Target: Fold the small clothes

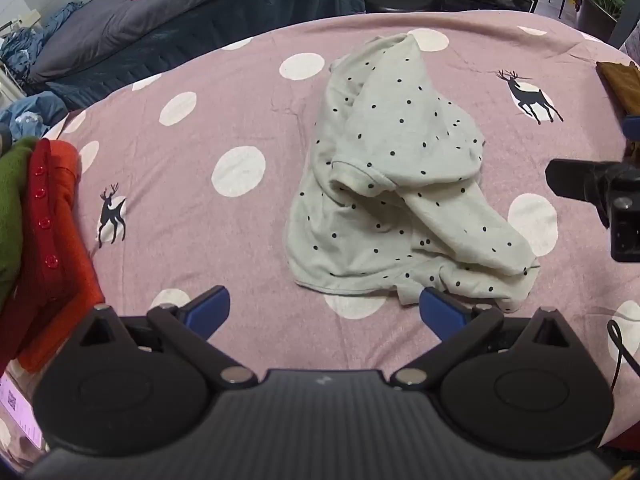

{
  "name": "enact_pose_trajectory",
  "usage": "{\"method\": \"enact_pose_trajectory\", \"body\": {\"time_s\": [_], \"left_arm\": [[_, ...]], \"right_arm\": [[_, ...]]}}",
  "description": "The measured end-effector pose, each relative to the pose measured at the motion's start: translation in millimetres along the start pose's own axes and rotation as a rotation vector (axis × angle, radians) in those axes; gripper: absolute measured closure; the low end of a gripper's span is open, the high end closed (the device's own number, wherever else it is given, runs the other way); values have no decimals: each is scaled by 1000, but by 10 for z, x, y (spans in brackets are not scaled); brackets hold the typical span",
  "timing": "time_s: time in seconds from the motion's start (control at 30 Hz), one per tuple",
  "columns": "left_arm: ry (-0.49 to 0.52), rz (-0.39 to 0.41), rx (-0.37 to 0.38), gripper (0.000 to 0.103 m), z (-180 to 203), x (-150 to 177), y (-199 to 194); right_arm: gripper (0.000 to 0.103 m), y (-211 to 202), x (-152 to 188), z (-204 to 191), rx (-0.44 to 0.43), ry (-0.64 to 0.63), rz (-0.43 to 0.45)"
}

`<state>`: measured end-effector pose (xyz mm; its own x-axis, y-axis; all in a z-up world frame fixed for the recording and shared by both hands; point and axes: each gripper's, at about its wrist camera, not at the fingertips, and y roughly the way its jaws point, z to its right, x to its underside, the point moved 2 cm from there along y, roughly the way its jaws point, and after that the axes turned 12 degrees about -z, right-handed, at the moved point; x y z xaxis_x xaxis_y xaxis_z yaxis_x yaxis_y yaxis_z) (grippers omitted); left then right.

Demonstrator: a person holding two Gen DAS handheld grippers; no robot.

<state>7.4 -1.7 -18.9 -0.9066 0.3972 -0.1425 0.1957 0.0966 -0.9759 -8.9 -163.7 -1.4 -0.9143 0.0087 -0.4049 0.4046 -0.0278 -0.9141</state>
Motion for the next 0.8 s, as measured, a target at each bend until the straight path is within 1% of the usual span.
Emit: {"method": "enact_pose_trajectory", "body": {"time_s": [0.07,0.1,0.13,0.2,0.3,0.4,0.47,0.8], "left_arm": [[7,-1,-20,0,41,-10,3],[2,-11,-8,0,56,-20,19],[-11,8,13,0,41,10,45],[-24,10,56,0,-27,29,61],[-22,4,42,0,-20,23,67],[-22,-7,47,0,-32,14,53],[-23,-11,49,0,-32,17,63],[-36,-35,63,0,-36,27,139]], "right_arm": [[0,-11,-31,35,-8,4,1],[0,-15,-41,45,-8,3,-3],[0,-22,-50,53,-9,0,-6],[0,40,-30,12,-8,-5,-14],[0,64,3,-25,-13,-1,-26],[0,134,43,-93,-38,2,-55],[0,128,-3,-23,-62,13,-76],[0,110,-34,-47,-86,-1,-69]]}}
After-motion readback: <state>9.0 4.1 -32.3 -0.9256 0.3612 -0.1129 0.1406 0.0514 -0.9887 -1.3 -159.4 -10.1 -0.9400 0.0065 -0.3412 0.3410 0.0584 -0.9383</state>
